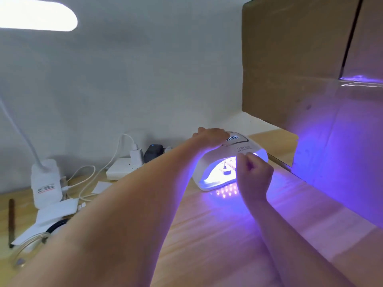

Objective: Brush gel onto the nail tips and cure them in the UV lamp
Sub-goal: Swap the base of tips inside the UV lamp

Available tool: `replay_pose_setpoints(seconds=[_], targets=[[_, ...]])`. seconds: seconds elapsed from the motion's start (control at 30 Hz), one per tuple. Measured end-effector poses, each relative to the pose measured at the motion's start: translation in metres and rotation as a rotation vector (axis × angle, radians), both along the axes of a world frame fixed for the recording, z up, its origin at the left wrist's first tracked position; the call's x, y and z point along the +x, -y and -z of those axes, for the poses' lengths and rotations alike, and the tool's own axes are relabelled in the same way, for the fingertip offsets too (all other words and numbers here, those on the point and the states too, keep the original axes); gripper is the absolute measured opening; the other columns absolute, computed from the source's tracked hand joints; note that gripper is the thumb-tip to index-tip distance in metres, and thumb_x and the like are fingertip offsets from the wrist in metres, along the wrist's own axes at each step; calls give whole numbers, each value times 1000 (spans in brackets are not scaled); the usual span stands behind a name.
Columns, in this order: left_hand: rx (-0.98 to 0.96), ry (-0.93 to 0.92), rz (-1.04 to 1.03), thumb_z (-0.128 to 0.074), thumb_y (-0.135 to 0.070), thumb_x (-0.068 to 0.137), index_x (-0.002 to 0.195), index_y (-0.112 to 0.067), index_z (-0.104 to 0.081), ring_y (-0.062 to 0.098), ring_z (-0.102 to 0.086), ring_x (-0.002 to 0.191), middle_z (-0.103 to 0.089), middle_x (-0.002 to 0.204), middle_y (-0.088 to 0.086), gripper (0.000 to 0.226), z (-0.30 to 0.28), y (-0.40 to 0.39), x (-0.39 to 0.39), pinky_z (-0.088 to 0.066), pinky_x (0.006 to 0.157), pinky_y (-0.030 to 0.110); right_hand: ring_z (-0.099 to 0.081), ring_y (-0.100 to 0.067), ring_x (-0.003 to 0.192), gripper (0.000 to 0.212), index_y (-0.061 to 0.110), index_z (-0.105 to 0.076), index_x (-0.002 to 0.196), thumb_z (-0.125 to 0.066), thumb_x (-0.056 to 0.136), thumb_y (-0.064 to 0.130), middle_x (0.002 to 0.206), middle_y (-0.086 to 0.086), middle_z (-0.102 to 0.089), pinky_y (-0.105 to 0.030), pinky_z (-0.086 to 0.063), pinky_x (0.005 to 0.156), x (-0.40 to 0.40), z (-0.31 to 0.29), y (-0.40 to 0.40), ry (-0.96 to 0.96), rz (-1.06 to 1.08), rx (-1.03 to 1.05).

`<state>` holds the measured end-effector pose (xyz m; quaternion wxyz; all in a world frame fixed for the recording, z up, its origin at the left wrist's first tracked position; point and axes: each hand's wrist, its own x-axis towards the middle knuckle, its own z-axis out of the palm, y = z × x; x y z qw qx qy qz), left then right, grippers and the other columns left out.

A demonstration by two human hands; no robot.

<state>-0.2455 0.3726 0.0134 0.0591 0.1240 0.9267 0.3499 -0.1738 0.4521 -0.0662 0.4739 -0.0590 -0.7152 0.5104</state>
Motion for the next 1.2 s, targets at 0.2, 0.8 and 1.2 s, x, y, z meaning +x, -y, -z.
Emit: replay_pose_setpoints(seconds=[0.2,0.8,1.2], targets=[[409,-186,43,-49,-23,93,129,-23,-50,8,-53,76,-55,95,-2,36,-18,56,38,-37,57,1,-16,-8,47,34,23,-20,49,-44,70,15,42,6,-17,-20,-13,46,7,-28,25,-116,-171,-73],[60,-831,119,-42,-20,88,58,-5,-49,0,-31,49,-33,52,-16,35,23,272,211,-24,50,7,-24,-9,46,33,17,-36,49,-52,78,21,48,10,-25,-16,-22,47,90,-13,167,-240,-826,721],[-27,-816,64,-47,-16,85,56,-9,-42,3,-28,49,-35,53,-7,30,96,334,252,-25,46,16,-26,-12,42,37,11,-38,46,-52,79,20,41,0,-31,-22,-26,44,119,9,228,-232,-907,860]])
